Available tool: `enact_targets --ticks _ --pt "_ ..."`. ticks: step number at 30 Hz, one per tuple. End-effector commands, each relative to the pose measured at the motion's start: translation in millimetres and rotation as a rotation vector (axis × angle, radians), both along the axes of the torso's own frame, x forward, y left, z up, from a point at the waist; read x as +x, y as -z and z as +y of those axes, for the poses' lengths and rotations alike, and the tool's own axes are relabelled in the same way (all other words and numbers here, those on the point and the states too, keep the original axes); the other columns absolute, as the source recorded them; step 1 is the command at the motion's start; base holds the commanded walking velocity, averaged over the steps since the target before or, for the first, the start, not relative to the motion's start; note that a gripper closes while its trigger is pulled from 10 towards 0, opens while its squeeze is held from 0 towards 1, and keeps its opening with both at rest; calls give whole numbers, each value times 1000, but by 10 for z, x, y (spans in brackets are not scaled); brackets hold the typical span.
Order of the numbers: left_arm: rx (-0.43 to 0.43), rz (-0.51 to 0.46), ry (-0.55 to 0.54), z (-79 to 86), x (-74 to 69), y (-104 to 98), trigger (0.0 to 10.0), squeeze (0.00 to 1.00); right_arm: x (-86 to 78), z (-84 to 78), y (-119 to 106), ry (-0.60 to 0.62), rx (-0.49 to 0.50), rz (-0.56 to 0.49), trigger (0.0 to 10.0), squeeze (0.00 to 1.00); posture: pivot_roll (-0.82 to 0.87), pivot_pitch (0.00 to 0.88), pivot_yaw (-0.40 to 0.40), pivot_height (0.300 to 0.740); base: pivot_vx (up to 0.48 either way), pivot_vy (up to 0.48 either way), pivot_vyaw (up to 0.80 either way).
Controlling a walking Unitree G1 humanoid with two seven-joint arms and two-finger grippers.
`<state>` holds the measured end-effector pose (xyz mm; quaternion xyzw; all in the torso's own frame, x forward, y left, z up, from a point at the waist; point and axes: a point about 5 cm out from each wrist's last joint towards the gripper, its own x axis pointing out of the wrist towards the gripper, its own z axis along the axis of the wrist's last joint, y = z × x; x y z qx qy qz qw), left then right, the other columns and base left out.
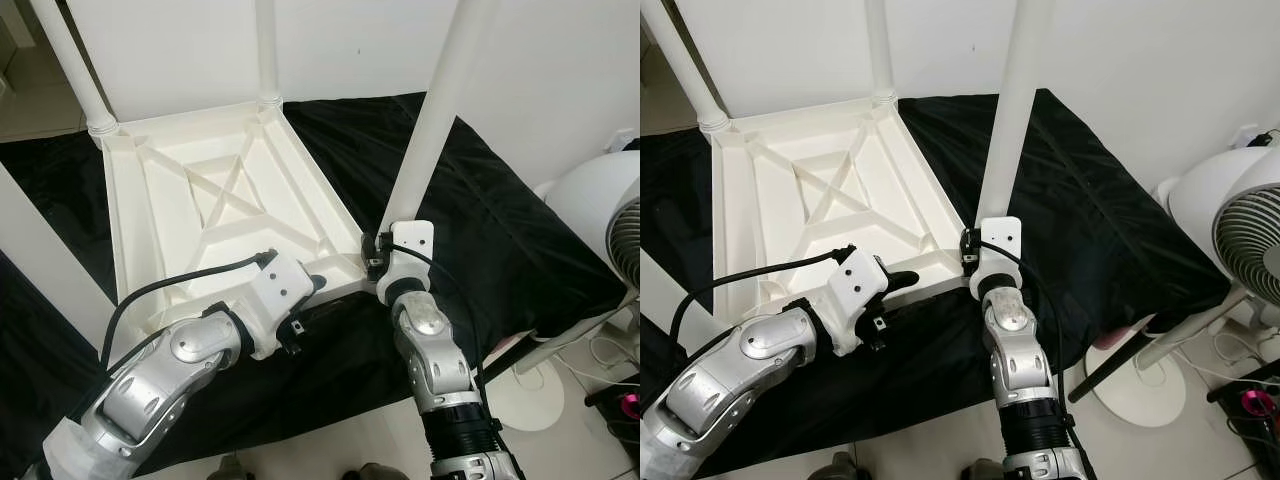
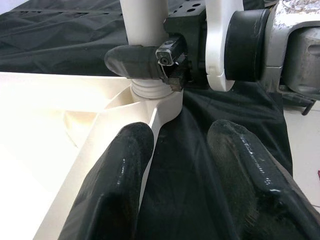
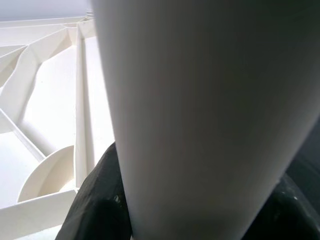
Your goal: Building children table
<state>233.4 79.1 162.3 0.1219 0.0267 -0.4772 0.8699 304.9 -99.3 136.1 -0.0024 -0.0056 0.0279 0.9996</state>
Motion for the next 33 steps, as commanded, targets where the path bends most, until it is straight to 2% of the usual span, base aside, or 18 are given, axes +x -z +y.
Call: enact_targets --ticks 1,3,4,8,14,15,16,18,19,22,23,24,26,29,31,33 --pt "2 30 106 -33 -42 8 10000 0 -72 78 78 -10 31 43 10000 0 -70 37 4 740 0 0 0" --pt "1 30 105 -33 -40 7 10000 0 -84 89 59 -25 38 37 10000 0 -71 43 2 740 0 0 0" --pt "1 30 105 -32 -40 11 10000 0 -94 80 26 -48 60 16 10000 1000 -70 35 2 740 0 0 0" --pt "3 29 104 -38 -36 14 10000 0 -96 45 -30 -69 69 -14 10000 1000 -68 34 -1 740 0 0 0" --pt "1 25 99 -31 -40 10 10000 0 -122 -62 -72 -177 67 -50 10000 1000 -62 31 -8 740 0 0 0" --pt "2 25 97 -27 -39 10 10000 0 -137 -133 -56 -246 60 -50 10000 0 -61 34 -7 740 0 0 0" --pt "2 25 95 -23 -39 10 10000 0 -158 -208 -41 -318 31 -55 10000 0 -61 34 -8 740 0 0 0" --pt "2 25 95 -23 -39 10 10000 0 -158 -208 -41 -318 31 -55 10000 0 -61 34 -8 740 0 0 0" --pt "3 24 94 -17 -41 9 10000 0 -173 -300 -17 -392 -22 -58 10000 0 -60 36 -7 740 0 0 0" --pt "4 25 93 -13 -40 9 10000 0 -183 -360 -3 -437 -60 -59 10000 0 -60 36 -4 740 0 0 0" --pt "5 25 94 -10 -38 9 10000 0 -165 -439 5 -486 -120 -63 10000 0 -62 38 -1 740 0 0 0" --pt "5 25 94 -10 -38 9 10000 0 -165 -439 5 -486 -120 -63 10000 0 -62 38 -1 740 0 0 0" --pt "8 23 96 -6 -27 -1 10000 0 -51 -579 -7 -542 -183 -54 10000 0 -60 39 5 740 0 0 0" --pt "8 23 96 -6 -27 -1 10000 0 -51 -579 -7 -542 -183 -54 10000 0 -60 39 5 740 0 0 0" --pt "10 20 101 -9 -17 -11 10000 0 111 -609 -22 -616 -238 -36 10000 0 -65 33 22 740 0 0 0" --pt "10 19 104 -13 -17 -14 10000 0 163 -597 -21 -652 -255 -23 10000 0 -65 33 22 740 0 0 0"
